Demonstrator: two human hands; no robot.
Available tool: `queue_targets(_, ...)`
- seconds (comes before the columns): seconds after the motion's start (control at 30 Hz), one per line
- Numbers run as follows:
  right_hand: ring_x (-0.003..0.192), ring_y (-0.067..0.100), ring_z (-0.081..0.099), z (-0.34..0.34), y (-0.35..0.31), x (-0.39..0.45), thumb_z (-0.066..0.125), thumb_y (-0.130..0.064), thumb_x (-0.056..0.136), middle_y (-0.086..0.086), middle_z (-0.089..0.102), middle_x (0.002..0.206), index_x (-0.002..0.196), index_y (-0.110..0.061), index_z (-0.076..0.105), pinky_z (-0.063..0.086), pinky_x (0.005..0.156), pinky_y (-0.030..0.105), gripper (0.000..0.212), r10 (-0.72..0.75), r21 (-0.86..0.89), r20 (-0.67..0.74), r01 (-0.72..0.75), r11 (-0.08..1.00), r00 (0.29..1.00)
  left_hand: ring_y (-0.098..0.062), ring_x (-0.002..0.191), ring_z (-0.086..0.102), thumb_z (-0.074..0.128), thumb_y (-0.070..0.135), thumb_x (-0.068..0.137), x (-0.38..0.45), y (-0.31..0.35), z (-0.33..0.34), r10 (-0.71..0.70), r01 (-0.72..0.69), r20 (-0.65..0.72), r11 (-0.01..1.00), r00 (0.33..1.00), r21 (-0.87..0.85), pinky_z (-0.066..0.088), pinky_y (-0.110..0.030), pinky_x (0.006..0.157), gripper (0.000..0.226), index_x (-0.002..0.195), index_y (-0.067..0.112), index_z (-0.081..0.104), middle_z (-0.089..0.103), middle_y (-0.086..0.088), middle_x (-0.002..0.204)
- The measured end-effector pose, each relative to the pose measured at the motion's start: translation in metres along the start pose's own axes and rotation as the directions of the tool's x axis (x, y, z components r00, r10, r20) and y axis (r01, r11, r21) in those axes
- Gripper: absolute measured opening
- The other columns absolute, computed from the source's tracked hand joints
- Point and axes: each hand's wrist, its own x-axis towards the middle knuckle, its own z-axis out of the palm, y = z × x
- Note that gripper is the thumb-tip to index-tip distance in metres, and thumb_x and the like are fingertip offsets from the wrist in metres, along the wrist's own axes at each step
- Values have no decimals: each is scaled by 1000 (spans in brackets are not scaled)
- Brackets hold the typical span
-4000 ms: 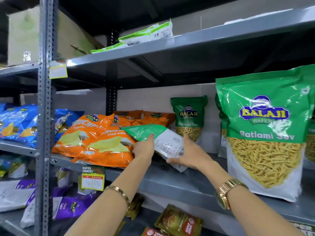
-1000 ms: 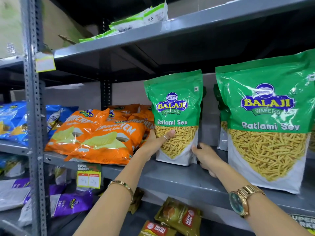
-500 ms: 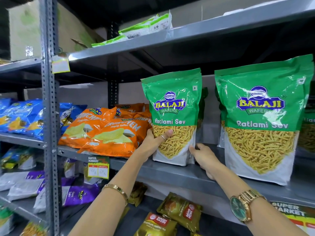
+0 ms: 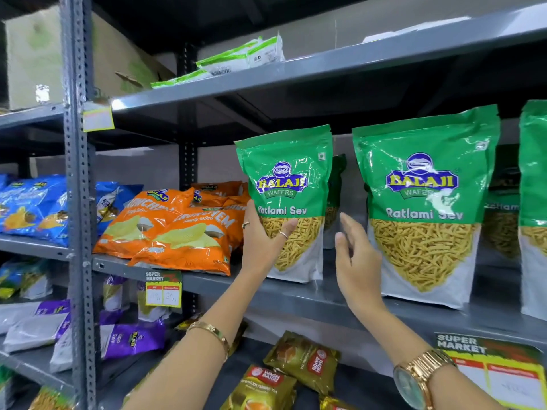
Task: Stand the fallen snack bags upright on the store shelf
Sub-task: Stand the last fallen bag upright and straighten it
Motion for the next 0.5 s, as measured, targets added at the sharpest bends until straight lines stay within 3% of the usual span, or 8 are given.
queue_targets(0.07,113,7,48,-14,-5,4,43,-14,95,-7,52,126,133,-9,48,34,94,12,38,-118,-40,-101,115,993,988,-18,140,19,59,64,68,-2,7,9,77,-77,-1,991,997,113,23,-38,114,97,142,19,15,25,-7,151)
queue_targets(0.13,118,9,46,-27,-7,8,42,-14,94,-7,48,126,131,-5,48,28,96,3,39,-183,-85,-153,171,982,971,-19,143,1,56,60,73,-3,15,19,116,-109,-29,977,993,182,12,-43,117,95,144,17,10,8,-7,156)
queue_targets(0.23,123,10,41,-49,-6,13,41,-12,93,5,49,136,132,-4,46,21,98,-4,40,-239,-155,-183,213,965,954,-21,143,-3,57,52,78,-8,27,32,166,-142,-93,965,982,221,10,-47,117,89,144,13,13,5,-8,156)
queue_targets(0.37,131,10,33,-78,-3,18,43,-6,93,18,44,141,133,0,44,18,105,1,40,-329,-258,-202,274,926,922,-21,143,0,55,47,81,-17,41,55,281,-254,-71,931,957,260,8,-51,116,82,143,12,16,8,-9,156)
queue_targets(0.5,139,21,25,-108,6,25,42,-10,93,5,27,147,136,-1,39,21,115,23,44,-370,-401,-193,271,875,909,-18,143,4,53,43,82,-27,54,81,371,-354,-28,903,928,242,2,-47,115,77,143,11,18,10,-6,154)
